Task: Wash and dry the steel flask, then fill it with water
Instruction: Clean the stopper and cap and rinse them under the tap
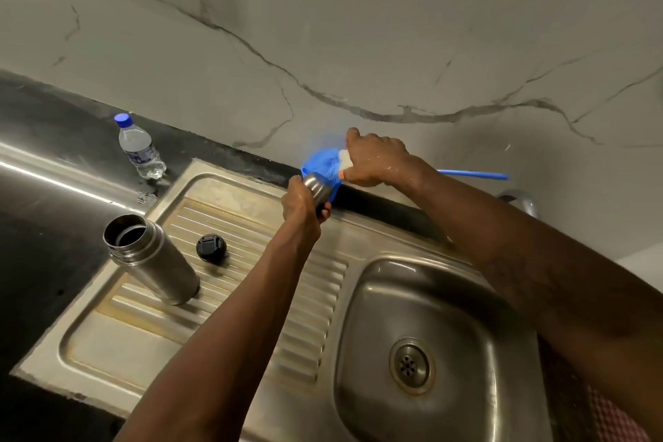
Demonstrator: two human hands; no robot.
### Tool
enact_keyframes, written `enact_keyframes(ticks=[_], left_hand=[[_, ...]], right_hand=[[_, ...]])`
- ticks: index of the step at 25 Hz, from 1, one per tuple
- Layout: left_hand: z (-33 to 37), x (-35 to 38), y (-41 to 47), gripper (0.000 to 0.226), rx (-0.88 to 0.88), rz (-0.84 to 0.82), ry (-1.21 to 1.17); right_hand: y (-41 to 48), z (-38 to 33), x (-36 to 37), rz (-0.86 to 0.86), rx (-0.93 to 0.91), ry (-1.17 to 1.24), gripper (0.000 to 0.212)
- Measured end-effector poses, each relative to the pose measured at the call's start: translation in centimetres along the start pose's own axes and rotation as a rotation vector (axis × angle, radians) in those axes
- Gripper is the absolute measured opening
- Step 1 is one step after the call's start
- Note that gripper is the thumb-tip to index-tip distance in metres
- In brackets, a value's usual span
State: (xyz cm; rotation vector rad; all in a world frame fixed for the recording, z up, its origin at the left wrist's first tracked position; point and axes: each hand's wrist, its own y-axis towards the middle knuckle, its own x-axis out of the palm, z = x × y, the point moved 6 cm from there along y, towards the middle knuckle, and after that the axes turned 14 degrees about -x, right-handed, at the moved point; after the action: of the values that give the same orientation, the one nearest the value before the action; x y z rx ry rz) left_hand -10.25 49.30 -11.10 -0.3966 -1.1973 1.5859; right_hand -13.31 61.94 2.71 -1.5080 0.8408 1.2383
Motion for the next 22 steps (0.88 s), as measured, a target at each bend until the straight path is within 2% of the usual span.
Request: enact_keyframes(ticks=[1,5,11,14,19,22], left_hand=[[0.3,0.2,0.4,0.039,0.0,-0.003,-0.004],[0.9,0.8,1.5,0.035,-0.021,-0.018,-0.034],[0.6,0.7,2.9,0.043,-0.057,-0.05,-0.081],[0.7,0.3,2.9,0.043,-0.068,-0.062,-0.098],[0.4,0.3,2.2,0.043,-0.079,-0.087,-0.11],[0.2,0.1,1.3,0.041,-0.068,-0.076,-0.116]], right_hand=[[0.8,0.0,0.1,-0.016,0.005,-0.027,0.061],[3.3,-0.6,0.0,-0.037,-0.039,-0.154,0.041],[6.1,-2.8,1.4,-0.11,-0.161,-0.334,0.029],[6.9,-3.6,1.0,-0.14,-0.218,-0.422,0.014],[6.2,-3.8,0.8,-0.091,-0.267,-0.574,0.017],[5.1,-4.3,1.0,-0.019,-0.357,-0.62,0.019]])
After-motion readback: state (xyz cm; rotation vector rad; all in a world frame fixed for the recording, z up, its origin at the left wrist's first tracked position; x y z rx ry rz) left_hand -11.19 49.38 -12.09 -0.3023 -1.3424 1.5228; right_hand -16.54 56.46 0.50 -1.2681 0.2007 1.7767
